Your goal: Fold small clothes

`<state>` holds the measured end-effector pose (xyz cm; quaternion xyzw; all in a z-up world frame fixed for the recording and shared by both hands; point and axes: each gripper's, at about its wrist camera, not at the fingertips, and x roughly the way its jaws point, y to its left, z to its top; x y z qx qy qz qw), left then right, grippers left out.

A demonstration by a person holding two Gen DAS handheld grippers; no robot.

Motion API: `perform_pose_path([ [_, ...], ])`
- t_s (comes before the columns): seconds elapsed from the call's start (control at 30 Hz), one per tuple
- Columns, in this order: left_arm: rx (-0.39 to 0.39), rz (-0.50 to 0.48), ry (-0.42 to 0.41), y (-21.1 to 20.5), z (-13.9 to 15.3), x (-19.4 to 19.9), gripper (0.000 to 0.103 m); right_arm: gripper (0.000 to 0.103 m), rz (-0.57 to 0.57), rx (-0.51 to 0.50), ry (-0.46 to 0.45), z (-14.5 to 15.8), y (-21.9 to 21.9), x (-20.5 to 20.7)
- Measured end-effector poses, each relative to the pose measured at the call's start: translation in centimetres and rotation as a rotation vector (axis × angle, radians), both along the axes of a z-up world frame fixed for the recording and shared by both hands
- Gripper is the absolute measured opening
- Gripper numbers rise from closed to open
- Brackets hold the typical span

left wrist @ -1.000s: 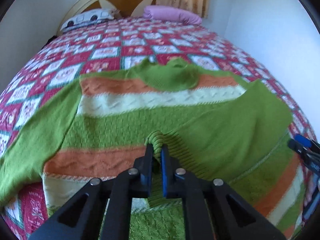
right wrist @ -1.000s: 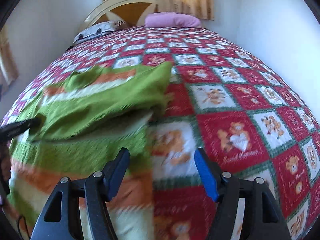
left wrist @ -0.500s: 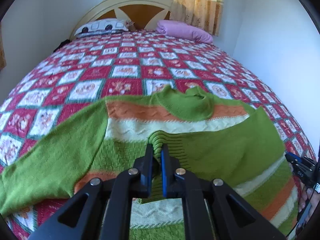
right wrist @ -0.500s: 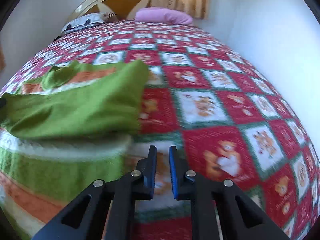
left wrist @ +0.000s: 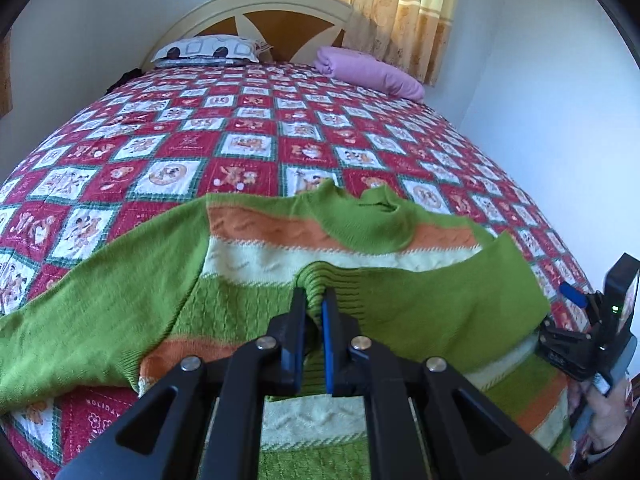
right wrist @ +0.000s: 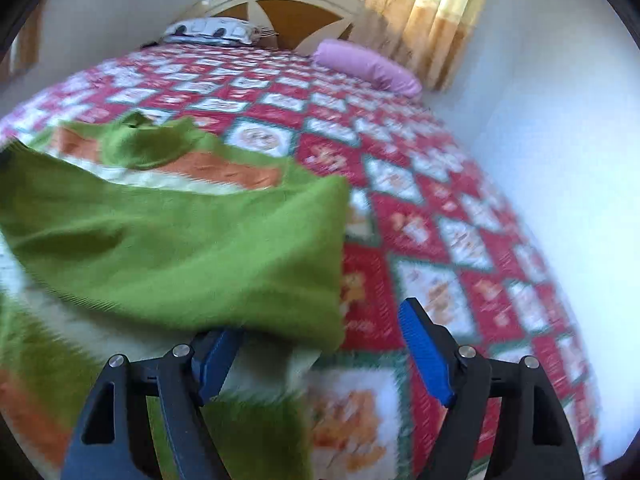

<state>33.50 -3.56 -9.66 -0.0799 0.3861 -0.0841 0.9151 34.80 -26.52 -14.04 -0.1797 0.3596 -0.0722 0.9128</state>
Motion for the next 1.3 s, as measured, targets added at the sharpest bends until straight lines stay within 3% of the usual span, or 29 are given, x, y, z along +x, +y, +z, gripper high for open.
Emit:
perform_pose_path([
  [0.03, -0.013, 0.002, 0.009, 0.1, -0.2, 0.2, 0.008, 0.049, -0.024, 0.024, -0.008, 0.2, -0.7, 0.1],
  [0.1, -0.039, -0.007, 0.037, -0.1, -1.0, 0.8, 0.008, 0.035, -0.086, 0.081, 0.012, 0.3, -2.5, -0.1],
  [0.3, -0.012, -0.034, 0.116, -1.8, -4.3, 1.0, 0.008, 0.038, -0.115, 0.173, 0.095, -1.5, -5.4, -0.3],
  [0.4, -0.026, -0.029, 0.128, -1.1, -4.9, 0.7, 0.009, 0.049, -0.078, 0.118, 0.119, -0.9, -4.8, -1.5],
  [0.5, -0.022, -0.036, 0.116, -0.6, -4.7, 0.3, 0.01, 0.057, -0.075, 0.147, 0.136, 0.3, -5.3, -3.4],
  [0.63, -0.02, -0.026, 0.111, -0.7, -4.8, 0.4, 0.013, 0.057, -0.093, 0.134, 0.038, 3.1, -4.7, -5.4],
  [0.73, 0.015, -0.022, 0.099, -1.3, -4.6, 0.2, 0.014, 0.058, 0.069, 0.27, -0.029, 5.1, -2.6, -5.0],
  [0.77, 0.016, -0.016, 0.096, -1.3, -4.4, 0.1, 0.02, 0.058, 0.127, 0.309, -0.021, 5.1, -1.9, -4.4],
  [0.8, 0.013, -0.012, 0.101, -1.3, -4.2, -0.1, 0.034, 0.058, 0.186, 0.373, 0.018, 4.7, -1.2, -3.1],
  [0.87, 0.006, -0.005, 0.09, -1.1, -3.6, -0.7, 0.057, 0.058, 0.207, 0.474, 0.11, 3.1, -1.0, -0.7],
  [0.9, 0.011, -0.004, 0.068, -0.8, -3.0, -1.3, 0.064, 0.058, 0.182, 0.463, 0.157, 1.9, -1.1, 0.5],
  [0.97, 0.04, -0.012, 0.036, -0.2, -2.1, -2.3, 0.069, 0.058, 0.074, 0.39, 0.215, -0.5, -2.3, 1.7],
  [1.03, 0.067, -0.027, 0.007, 1.1, -1.2, -3.6, 0.077, 0.058, 0.05, 0.378, 0.253, -1.8, -3.4, 1.6],
  [1.17, 0.135, 0.006, -0.026, 5.3, -0.7, -5.8, 0.091, 0.06, 0.023, 0.294, 0.198, 0.2, -3.2, -0.3],
  [1.23, 0.156, 0.042, -0.025, 7.4, -0.8, -6.5, 0.091, 0.06, 0.036, 0.207, 0.118, 2.5, -1.3, -1.3],
  [1.3, 0.168, 0.093, -0.005, 9.7, -1.1, -7.3, 0.091, 0.062, 0.108, 0.212, 0.091, 4.2, 1.2, -1.2],
])
